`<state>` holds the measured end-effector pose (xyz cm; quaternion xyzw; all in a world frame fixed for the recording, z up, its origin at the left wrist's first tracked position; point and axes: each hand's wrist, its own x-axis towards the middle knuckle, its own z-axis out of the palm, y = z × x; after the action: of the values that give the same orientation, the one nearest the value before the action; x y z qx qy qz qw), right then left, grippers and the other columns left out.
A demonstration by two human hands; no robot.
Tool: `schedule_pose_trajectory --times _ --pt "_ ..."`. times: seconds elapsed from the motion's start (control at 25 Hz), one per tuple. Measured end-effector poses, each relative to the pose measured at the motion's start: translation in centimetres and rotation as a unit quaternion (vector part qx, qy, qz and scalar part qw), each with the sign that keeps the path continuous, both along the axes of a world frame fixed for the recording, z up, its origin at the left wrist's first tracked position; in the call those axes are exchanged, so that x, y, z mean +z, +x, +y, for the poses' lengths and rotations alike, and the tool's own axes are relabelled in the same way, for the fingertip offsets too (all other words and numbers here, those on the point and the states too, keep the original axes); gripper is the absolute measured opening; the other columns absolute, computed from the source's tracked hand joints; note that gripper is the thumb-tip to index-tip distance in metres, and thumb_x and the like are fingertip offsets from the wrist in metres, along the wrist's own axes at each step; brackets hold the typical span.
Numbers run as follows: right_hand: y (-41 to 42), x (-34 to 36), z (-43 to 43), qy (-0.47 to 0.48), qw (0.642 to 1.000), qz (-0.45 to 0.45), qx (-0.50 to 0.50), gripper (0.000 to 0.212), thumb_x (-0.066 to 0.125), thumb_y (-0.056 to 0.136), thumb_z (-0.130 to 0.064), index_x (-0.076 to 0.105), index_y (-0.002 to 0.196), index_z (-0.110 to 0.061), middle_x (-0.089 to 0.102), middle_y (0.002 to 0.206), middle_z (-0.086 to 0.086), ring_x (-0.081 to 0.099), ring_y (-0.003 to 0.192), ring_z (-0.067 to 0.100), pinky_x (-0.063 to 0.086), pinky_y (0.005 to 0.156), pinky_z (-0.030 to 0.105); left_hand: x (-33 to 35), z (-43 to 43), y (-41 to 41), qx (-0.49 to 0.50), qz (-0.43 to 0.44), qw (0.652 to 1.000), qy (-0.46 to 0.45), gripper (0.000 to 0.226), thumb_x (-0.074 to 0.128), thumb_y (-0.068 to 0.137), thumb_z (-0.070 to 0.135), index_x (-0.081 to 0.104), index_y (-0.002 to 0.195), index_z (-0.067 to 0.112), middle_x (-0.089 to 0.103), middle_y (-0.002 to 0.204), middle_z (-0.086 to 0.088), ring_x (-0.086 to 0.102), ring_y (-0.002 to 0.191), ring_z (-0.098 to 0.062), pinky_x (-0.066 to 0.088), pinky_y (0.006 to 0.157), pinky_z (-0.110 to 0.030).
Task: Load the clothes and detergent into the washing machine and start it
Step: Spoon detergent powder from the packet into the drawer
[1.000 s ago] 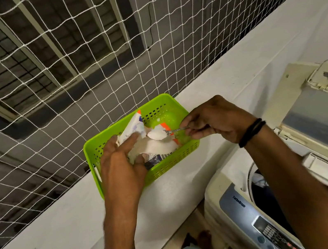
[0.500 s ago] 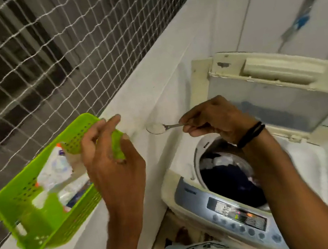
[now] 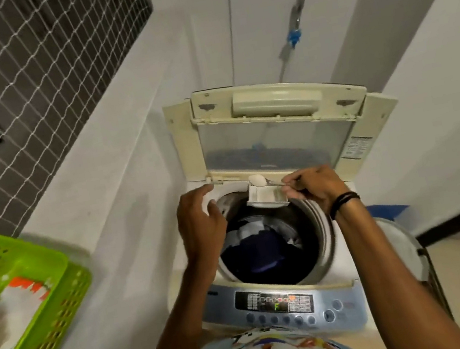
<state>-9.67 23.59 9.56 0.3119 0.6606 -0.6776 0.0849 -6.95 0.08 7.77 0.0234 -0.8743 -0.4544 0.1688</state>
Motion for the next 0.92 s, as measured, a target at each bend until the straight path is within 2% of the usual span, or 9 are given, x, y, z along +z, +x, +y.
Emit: schedule_pose_trajectory --times 0.12,0.2,0.32,0.4,0.44,0.52,0.68,0.8,0.92 --pt "-0.4 -3.8 1.8 0.000 0.999 -0.019 -0.043 0.023 0.049 0.085 0.019 0.067 0.078 0.008 0.066 0.069 0.018 0.065 0.056 0.020 0.056 0.049 0.022 -4.2 2.8 -2.7 -0.051 -0.079 0.995 -0.031 0.035 0.057 0.086 0.001 0.068 0.116 0.016 0.067 0.116 -0.003 0.063 0.107 -0.021 0.049 0.092 -0.025" --pt "-1.1 -6.5 2.7 0.025 0.997 -0.039 -0.058 0.019 0.057 0.081 0.015 0.070 0.074 0.003 0.068 0.071 0.017 0.066 0.064 0.024 0.059 0.056 0.025 -6.9 4.5 -4.5 -0.079 -0.154 0.984 -0.034 0.037 0.055 0.085 0.001 0.067 0.118 0.013 0.068 0.119 -0.006 0.063 0.111 -0.023 0.044 0.092 -0.020" --pt "-2.8 -11.9 4.2 0.133 0.988 -0.078 0.004 0.014 0.065 0.073 -0.010 0.073 0.063 -0.015 0.070 0.072 0.004 0.066 0.075 0.021 0.055 0.072 0.032 -9.9 6.8 -7.0 -0.099 -0.239 0.966 -0.022 0.038 0.055 0.084 -0.003 0.067 0.119 0.006 0.069 0.120 -0.010 0.064 0.112 -0.027 0.045 0.092 -0.025" --pt "-3.4 -14.3 4.4 0.213 0.972 -0.099 0.016 0.013 0.065 0.071 -0.026 0.078 0.070 -0.026 0.074 0.079 -0.001 0.067 0.082 0.019 0.053 0.079 0.030 -11.3 8.0 -8.5 -0.108 -0.263 0.958 -0.024 0.037 0.056 0.081 -0.006 0.068 0.115 0.002 0.070 0.116 -0.014 0.065 0.109 -0.029 0.045 0.088 -0.026" --pt "-3.4 -13.8 3.7 0.214 0.972 -0.101 0.002 0.015 0.066 0.073 -0.027 0.080 0.078 -0.027 0.076 0.086 0.001 0.070 0.088 0.021 0.053 0.084 0.029 -11.9 8.5 -9.0 -0.118 -0.270 0.955 -0.021 0.035 0.056 0.079 -0.008 0.069 0.110 0.001 0.070 0.112 -0.016 0.065 0.106 -0.031 0.045 0.084 -0.025" --pt "-3.6 -13.4 2.4 0.249 0.965 -0.086 0.011 0.020 0.065 0.081 -0.015 0.080 0.095 -0.018 0.076 0.100 0.006 0.069 0.099 0.024 0.048 0.089 0.023 -12.7 9.3 -10.1 -0.133 -0.276 0.952 -0.025 0.033 0.057 0.076 -0.008 0.071 0.105 0.002 0.072 0.107 -0.018 0.066 0.103 -0.033 0.045 0.081 -0.026" --pt "-3.5 -14.3 1.0 0.346 0.932 -0.007 0.111 0.035 0.058 0.082 0.001 0.074 0.110 -0.010 0.073 0.108 0.013 0.067 0.104 0.029 0.042 0.086 0.020 -14.0 9.7 -11.0 -0.125 -0.270 0.954 -0.047 0.035 0.056 0.080 -0.003 0.071 0.111 0.005 0.070 0.114 -0.017 0.062 0.112 -0.035 0.046 0.093 -0.033" --pt "-2.7 -14.2 0.9 0.381 0.910 -0.007 0.162 0.039 0.055 0.088 -0.001 0.065 0.124 -0.012 0.069 0.114 0.014 0.063 0.107 0.030 0.043 0.089 0.026 -14.5 9.7 -11.0 -0.124 -0.316 0.940 -0.045 0.041 0.055 0.085 0.004 0.065 0.123 0.010 0.065 0.127 -0.013 0.056 0.122 -0.032 0.043 0.106 -0.039" --pt "-2.4 -14.4 0.9 0.404 0.893 -0.017 0.200 0.043 0.051 0.091 -0.004 0.058 0.132 -0.016 0.065 0.121 0.016 0.060 0.112 0.033 0.046 0.094 0.033 -14.4 9.7 -10.8 -0.122 -0.356 0.924 -0.066 0.047 0.056 0.088 0.004 0.057 0.134 0.011 0.059 0.136 -0.012 0.051 0.129 -0.029 0.039 0.109 -0.036"
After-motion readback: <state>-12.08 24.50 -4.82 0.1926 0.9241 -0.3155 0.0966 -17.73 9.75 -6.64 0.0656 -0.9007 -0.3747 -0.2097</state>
